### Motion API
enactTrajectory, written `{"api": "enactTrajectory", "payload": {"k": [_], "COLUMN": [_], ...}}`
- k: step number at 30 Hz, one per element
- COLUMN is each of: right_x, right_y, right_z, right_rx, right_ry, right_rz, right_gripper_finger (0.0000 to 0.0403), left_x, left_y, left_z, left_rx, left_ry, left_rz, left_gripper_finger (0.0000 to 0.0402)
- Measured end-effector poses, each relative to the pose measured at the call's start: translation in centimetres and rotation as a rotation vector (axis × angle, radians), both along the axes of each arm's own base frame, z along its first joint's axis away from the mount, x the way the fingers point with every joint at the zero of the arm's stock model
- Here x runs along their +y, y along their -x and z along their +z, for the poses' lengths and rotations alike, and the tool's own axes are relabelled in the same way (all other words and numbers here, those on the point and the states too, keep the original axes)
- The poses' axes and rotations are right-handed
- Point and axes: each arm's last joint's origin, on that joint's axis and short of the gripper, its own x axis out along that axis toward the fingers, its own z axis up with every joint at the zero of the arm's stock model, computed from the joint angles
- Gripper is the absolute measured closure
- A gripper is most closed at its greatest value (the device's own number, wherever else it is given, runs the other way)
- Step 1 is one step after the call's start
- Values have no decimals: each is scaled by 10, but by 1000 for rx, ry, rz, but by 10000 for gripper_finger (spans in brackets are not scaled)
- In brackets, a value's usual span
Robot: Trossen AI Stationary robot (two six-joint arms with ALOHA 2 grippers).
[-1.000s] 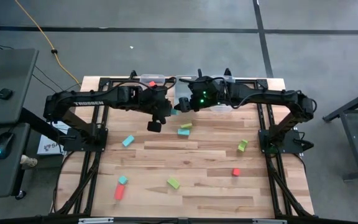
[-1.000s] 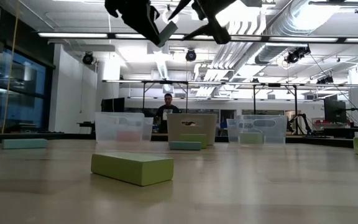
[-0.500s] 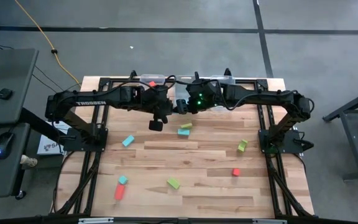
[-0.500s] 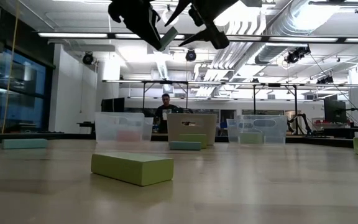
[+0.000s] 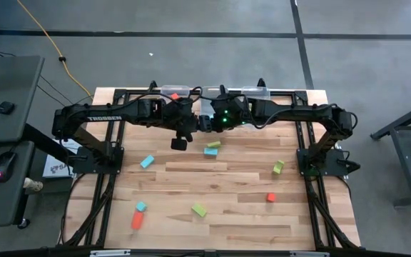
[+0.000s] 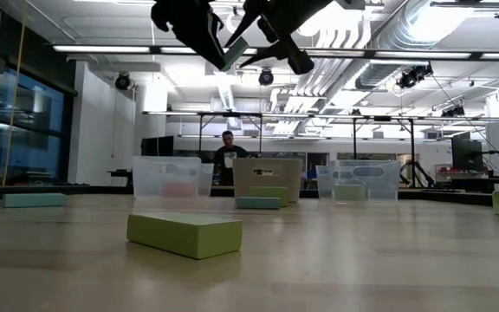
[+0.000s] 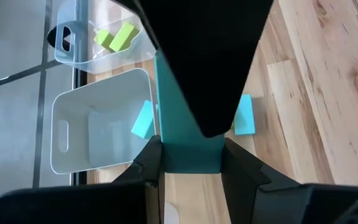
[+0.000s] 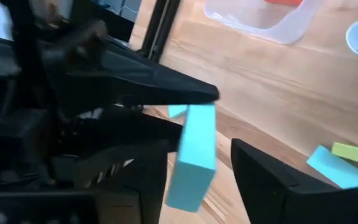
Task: Sort & place blocks by color
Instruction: Put the blue block into the grey bin
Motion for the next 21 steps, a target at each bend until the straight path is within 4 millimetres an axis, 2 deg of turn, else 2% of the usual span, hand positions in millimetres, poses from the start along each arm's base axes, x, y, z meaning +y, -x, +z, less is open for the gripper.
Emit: {"api": "enactTrajectory", "payload": {"k": [10,15,21], "right_x": [-1,0,-1], "right_y": [0,0,0], "right_z": [1,1,1], "right_rx": [-3,0,-1], "right_ry": [48,74,84], "right_rz": [22,34,48], "right_gripper_finger": [359,362,359], "left_x": [0,0,0], "left_y": [0,0,0], "left_z": [0,0,0], "left_rx": [3,4,2], "left_ry": [-10,-13,-12], "left_rz": [9,12,10], "left_gripper_finger": [326,322,291]}}
